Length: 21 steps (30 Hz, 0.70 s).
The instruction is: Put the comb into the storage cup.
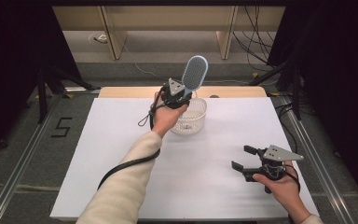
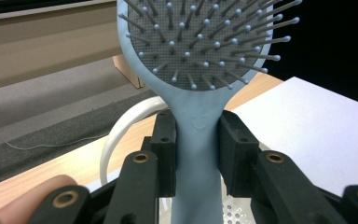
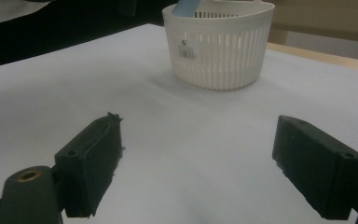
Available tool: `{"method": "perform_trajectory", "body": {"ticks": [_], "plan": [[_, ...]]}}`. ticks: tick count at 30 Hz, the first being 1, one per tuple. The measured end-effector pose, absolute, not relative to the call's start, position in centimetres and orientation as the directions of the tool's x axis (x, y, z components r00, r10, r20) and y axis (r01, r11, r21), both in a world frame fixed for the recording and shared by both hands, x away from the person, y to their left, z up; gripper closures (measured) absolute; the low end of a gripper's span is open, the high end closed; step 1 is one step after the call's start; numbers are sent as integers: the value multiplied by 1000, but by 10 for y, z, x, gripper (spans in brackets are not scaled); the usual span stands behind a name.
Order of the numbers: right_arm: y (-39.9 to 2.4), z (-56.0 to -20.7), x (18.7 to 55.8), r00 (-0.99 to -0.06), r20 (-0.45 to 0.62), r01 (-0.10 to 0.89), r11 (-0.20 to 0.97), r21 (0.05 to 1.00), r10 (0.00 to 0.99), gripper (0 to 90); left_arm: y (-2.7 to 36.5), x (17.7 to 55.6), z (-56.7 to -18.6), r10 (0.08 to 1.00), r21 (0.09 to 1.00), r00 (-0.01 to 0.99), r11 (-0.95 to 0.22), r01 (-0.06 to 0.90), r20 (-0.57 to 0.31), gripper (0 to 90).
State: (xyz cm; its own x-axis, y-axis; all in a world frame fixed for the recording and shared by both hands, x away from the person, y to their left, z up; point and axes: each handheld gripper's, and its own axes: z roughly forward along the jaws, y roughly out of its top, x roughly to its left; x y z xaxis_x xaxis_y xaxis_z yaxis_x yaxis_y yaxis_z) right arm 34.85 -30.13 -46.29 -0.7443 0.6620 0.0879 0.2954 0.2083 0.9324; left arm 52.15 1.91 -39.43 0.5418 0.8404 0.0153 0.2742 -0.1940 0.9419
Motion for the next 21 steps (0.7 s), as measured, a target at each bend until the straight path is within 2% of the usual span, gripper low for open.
{"method": "perform_trajectory", "body": {"ticks": [21], "plan": [[-302,-463,349,-746,87,295,210,932,661,168,16,522,-403,827,937,562,-218,272,29,696]]}}
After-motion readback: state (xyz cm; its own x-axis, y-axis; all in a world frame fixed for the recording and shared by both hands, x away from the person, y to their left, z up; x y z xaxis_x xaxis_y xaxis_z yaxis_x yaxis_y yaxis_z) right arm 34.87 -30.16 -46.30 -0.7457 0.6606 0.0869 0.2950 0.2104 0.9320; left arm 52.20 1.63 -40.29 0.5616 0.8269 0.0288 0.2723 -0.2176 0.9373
